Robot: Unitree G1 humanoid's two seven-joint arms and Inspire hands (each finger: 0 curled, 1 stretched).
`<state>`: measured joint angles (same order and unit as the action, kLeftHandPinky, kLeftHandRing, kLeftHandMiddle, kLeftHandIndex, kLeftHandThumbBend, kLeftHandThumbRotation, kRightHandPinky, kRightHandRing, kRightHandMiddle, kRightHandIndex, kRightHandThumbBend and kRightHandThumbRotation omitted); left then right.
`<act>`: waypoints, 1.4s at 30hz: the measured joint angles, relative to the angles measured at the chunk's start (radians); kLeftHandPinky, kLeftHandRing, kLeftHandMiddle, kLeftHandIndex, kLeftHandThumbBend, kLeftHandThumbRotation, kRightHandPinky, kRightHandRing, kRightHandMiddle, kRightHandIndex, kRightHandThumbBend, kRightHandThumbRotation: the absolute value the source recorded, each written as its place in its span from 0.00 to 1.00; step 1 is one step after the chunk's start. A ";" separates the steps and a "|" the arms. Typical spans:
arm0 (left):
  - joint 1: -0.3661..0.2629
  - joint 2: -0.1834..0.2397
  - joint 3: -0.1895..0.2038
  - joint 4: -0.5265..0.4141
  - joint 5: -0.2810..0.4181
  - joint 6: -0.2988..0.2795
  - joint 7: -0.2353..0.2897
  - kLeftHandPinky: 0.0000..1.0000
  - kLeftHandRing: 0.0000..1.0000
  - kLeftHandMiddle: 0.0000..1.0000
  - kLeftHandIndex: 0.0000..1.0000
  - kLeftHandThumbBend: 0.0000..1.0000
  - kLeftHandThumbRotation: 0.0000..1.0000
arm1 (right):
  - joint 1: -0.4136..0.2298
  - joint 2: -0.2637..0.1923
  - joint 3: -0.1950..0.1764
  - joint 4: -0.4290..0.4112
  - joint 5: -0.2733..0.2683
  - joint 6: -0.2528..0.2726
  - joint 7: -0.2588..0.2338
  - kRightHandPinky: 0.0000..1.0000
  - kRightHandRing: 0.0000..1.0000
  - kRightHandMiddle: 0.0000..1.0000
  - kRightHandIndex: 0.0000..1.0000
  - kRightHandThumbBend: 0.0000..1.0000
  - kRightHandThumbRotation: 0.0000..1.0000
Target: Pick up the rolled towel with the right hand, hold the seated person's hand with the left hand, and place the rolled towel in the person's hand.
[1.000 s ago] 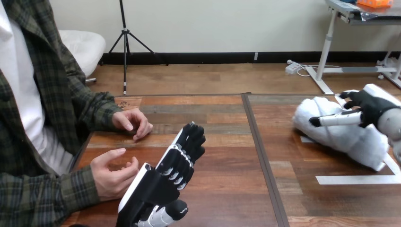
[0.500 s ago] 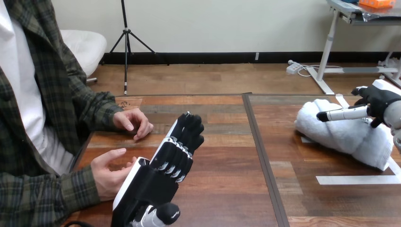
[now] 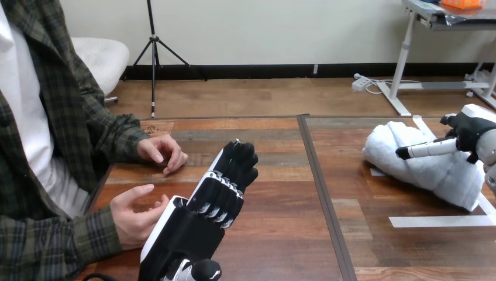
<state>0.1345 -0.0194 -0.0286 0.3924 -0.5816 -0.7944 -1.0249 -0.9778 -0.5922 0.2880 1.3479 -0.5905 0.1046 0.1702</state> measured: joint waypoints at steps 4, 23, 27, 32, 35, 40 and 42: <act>0.011 -0.002 0.000 -0.011 0.000 0.011 0.000 1.00 1.00 1.00 0.98 1.00 0.61 | 0.000 0.000 0.009 0.000 -0.001 0.003 0.000 0.65 0.83 0.88 0.97 1.00 0.55; 0.046 -0.015 0.001 -0.050 0.001 0.044 0.012 1.00 1.00 1.00 0.97 1.00 0.61 | -0.002 0.004 0.065 0.000 -0.020 -0.014 0.048 0.73 0.87 0.91 0.95 0.99 0.62; 0.048 -0.020 0.001 -0.054 0.002 0.045 0.018 1.00 1.00 1.00 0.97 1.00 0.62 | -0.004 0.007 0.069 0.000 -0.018 -0.016 0.067 0.58 0.74 0.81 0.95 0.99 0.62; 0.052 -0.026 0.001 -0.058 0.004 0.045 0.022 1.00 1.00 1.00 0.97 1.00 0.62 | -0.006 0.007 0.070 -0.001 -0.017 -0.035 0.094 0.69 0.82 0.86 0.96 0.95 0.63; 0.056 -0.028 0.000 -0.064 0.006 0.045 0.024 1.00 1.00 1.00 0.97 1.00 0.62 | -0.006 0.006 0.068 -0.009 -0.011 -0.052 0.109 0.64 0.78 0.82 0.95 0.94 0.61; 0.061 -0.030 -0.002 -0.078 0.010 0.046 0.033 1.00 1.00 1.00 0.97 1.00 0.62 | -0.005 0.002 0.051 -0.036 0.025 -0.072 0.144 0.69 0.80 0.83 0.94 0.96 0.59; 0.062 -0.030 -0.003 -0.083 0.011 0.047 0.038 1.00 1.00 1.00 0.97 1.00 0.62 | -0.005 0.001 0.048 -0.056 0.038 -0.075 0.161 0.71 0.81 0.84 0.94 0.96 0.60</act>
<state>0.1969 -0.0492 -0.0316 0.3096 -0.5704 -0.7471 -0.9868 -0.9827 -0.5916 0.3360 1.2917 -0.5524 0.0291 0.3307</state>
